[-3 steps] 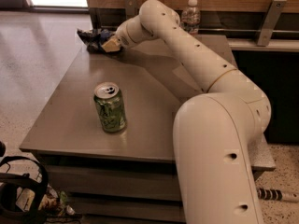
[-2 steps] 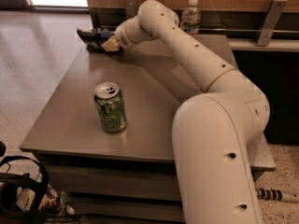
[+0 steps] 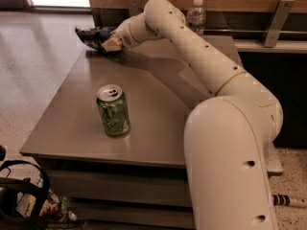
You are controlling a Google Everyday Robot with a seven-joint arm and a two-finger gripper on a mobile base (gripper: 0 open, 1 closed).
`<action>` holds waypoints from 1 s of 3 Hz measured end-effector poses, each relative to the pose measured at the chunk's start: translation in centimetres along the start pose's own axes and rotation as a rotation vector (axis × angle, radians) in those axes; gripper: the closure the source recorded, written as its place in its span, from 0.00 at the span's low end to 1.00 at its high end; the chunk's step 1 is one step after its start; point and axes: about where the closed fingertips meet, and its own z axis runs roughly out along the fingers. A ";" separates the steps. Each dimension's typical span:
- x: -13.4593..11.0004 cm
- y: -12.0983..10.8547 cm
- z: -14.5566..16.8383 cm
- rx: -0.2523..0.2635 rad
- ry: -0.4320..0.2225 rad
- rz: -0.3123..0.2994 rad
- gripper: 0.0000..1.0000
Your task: Pick blue chip bag
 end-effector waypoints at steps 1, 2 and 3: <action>-2.1 0.3 -1.7 0.004 -0.019 -0.036 1.00; -4.3 0.1 -4.0 0.000 -0.042 -0.058 1.00; -6.0 -0.1 -7.3 -0.041 -0.071 -0.051 1.00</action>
Offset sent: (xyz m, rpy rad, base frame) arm -0.0250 -0.0282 0.1069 0.0389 -0.0892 0.0583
